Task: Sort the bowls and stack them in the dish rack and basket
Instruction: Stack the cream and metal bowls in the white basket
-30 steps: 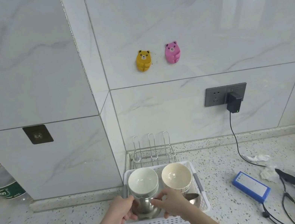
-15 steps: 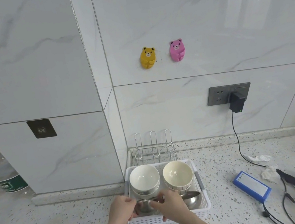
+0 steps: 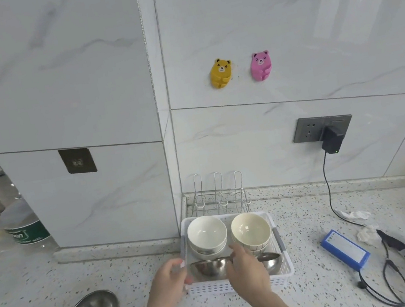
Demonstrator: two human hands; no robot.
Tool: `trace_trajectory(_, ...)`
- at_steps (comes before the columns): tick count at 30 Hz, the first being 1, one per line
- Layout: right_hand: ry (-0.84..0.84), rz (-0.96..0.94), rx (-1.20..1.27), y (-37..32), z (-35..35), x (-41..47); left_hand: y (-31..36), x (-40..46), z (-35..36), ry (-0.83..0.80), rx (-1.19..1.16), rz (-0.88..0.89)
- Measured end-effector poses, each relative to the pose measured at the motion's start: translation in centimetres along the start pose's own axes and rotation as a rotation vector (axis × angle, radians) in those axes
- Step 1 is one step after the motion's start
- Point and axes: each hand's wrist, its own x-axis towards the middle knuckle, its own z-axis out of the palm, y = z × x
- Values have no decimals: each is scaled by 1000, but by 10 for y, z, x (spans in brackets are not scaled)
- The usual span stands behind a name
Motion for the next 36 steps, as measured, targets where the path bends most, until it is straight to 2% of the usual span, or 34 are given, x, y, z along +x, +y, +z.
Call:
trace_trajectory(4,14,-91,161,-31,12,-16,-32,-17,-47,59,-125,-27)
trace_trajectory(9,-225,-84,283,-78,56,-36,-76,-33,-110,367,-196,-135)
trace_trajectory(13,-425,-5,284,-115,95,-47,-119,-43,-154,508,-34,-197)
trace_trajectory(15,-503,23,292,-131,110,-53,-136,-42,-170,477,4,-256)
trace_trajectory(19,-632,70,306,-154,131,-65,-160,-34,-185,306,2,-339)
trace_trajectory(24,-670,143,337,-176,144,-73,-172,-30,-184,128,-123,-370)
trace_trajectory(29,-652,203,370,-183,147,-77,-169,-23,-177,135,-270,-366)
trace_trajectory(33,-636,248,390,-177,151,-76,-165,-18,-177,159,-294,-374)
trace_trajectory(36,-630,272,390,-170,151,-74,-164,-11,-174,154,-227,-373)
